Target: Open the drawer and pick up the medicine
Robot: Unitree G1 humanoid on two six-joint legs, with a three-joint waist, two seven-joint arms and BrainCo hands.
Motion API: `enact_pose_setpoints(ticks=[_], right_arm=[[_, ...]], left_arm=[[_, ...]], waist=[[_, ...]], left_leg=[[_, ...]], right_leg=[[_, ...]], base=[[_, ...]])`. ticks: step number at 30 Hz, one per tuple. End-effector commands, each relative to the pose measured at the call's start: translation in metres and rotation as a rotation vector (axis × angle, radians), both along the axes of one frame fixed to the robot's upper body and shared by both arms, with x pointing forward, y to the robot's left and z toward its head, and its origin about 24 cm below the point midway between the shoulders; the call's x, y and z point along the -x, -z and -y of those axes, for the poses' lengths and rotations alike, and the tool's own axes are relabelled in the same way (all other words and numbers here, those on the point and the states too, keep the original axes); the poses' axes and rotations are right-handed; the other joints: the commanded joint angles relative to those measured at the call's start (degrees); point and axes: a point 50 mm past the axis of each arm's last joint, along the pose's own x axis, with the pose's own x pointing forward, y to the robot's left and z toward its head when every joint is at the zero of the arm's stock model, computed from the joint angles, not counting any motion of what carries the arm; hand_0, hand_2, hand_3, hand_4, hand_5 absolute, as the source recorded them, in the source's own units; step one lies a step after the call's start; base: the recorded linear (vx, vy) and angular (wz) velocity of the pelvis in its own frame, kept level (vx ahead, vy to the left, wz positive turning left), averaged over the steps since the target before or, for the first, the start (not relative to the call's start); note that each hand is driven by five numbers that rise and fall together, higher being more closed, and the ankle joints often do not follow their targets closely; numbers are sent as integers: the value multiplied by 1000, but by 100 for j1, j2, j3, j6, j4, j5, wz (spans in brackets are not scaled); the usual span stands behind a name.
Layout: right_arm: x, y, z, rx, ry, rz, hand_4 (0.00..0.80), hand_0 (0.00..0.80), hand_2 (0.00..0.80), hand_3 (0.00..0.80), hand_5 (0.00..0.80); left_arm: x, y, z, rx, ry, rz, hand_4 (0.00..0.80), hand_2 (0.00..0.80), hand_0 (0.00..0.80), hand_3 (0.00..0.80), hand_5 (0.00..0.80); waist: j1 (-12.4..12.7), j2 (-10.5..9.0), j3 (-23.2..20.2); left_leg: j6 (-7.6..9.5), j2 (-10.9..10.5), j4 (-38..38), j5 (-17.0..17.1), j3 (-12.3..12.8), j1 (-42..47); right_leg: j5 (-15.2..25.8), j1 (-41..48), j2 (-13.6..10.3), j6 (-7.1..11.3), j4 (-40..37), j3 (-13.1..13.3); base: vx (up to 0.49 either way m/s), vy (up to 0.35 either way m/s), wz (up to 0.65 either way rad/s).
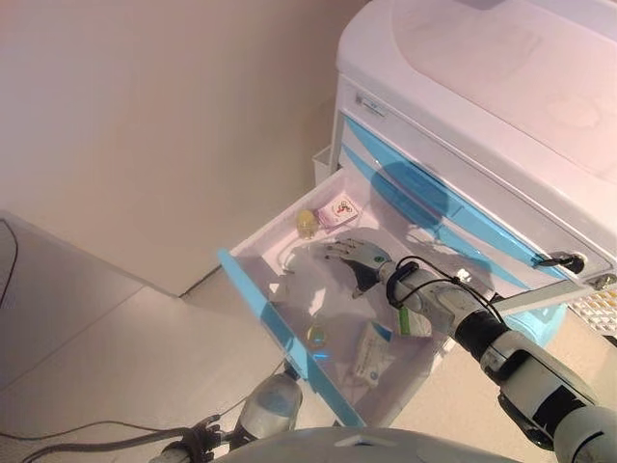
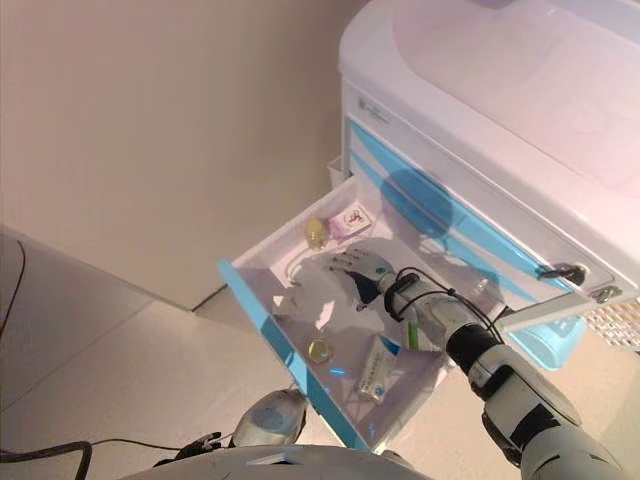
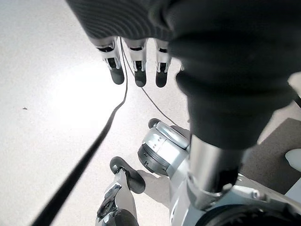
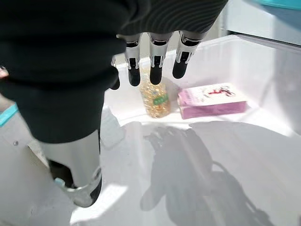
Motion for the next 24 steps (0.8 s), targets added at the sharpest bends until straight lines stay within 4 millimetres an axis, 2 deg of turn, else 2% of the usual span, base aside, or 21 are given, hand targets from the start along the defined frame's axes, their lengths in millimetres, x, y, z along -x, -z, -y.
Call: enact_pose_setpoints(ticks=[1,12,24], right_arm=[[-3,-21,-27,-102,-102,67,0,0,0,0,0],[15,-28,-55,-185,-266,-8,0,0,0,0,0],[28,-23,-64,-174,-343,-81,0,0,0,0,0]], left_arm=[[2,0,1,-8,58,-5,0,0,0,0,0],[2,0,1,-9,69,8,0,0,0,0,0],[0,-2,-6,-27,77,19,0,0,0,0,0]], waist=[[98,-91,-7],[136,-132,49],[176,-217,98]], left_leg=[[265,-284,-79,-364,197,208],[256,-283,-110,-356,164,203],[232,-262,-155,-347,154,187]], right_leg=[[501,-236,-560,426,263,567],[500,-279,-556,454,287,605],[487,-285,-510,434,242,604]], base=[[0,0,0],[0,0,0],[0,0,0]])
